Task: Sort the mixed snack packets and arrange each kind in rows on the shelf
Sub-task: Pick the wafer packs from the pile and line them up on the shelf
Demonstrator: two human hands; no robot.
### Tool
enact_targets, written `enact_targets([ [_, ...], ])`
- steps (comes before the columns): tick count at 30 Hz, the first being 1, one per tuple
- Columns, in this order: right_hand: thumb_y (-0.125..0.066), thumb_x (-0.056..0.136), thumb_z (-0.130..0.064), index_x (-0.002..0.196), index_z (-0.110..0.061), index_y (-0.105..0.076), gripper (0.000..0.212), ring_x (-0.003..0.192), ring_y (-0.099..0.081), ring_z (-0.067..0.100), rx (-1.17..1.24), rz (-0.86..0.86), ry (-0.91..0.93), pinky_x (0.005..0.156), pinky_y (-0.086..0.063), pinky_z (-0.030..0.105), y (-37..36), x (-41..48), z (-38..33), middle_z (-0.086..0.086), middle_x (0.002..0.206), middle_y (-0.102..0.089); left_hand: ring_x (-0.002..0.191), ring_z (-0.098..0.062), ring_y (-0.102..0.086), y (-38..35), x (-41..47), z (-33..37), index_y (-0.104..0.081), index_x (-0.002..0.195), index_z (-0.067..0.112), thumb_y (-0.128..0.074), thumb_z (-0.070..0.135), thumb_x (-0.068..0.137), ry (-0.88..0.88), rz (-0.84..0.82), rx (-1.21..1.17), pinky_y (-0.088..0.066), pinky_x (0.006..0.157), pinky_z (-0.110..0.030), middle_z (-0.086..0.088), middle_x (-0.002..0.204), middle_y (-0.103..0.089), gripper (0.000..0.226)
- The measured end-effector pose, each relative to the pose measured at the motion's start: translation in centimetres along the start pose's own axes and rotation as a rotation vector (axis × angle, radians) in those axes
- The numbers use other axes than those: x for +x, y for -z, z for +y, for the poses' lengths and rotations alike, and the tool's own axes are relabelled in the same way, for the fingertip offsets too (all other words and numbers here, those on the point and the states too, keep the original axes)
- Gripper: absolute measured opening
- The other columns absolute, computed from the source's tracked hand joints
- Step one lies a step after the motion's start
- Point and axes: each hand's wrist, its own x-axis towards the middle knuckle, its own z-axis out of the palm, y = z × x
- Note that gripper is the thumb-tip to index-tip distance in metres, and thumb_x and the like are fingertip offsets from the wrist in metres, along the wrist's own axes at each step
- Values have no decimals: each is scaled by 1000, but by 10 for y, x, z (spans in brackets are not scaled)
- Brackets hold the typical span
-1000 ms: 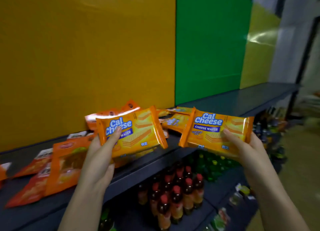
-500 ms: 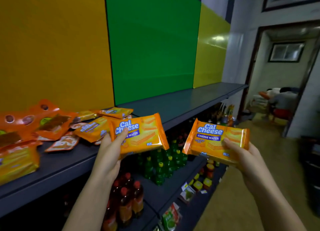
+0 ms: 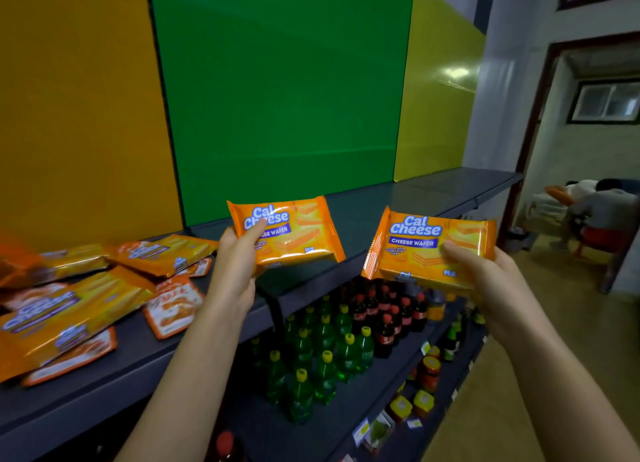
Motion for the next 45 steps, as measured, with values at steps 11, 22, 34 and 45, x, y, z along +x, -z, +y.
enact_targets([
  [11, -60, 86, -18, 109, -13, -61, 23, 60, -69, 6, 93, -367, -91, 48, -53, 16, -56, 154, 27, 1, 87, -72, 65, -15, -59, -41, 126, -6, -50, 108, 6, -56, 15, 91, 67, 217, 26, -51, 52, -25, -10, 94, -62, 20],
  [22, -65, 82, -17, 109, -10, -65, 28, 83, -72, 17, -26, -939, -229, 75, -58, 28, -130, 228, 70, 7, 97, -75, 89, -26, -58, -5, 187, -47, -48, 123, -12, -63, 10, 86, 105, 576, 444, -49, 82, -37, -23, 123, -57, 45],
  [34, -73, 50, -63, 119, -19, -52, 85, 108, -61, 19, -534, -1041, 48, 98, -48, 38, -195, 233, 90, 0, 120, -63, 113, -35, -53, -1, 224, -54, -47, 123, -9, -61, 22, 88, 133, 679, 898, -43, 94, -40, -24, 126, -54, 49],
  [45, -50, 78, -68, 125, -14, -47, 71, 121, -51, 29, -918, -1005, 307, 98, -43, 37, -222, 230, 90, 8, 132, -54, 115, -35, -55, 6, 231, -47, -52, 119, -4, -56, 24, 90, 239, 658, 1136, -45, 93, -37, -21, 125, -58, 41],
])
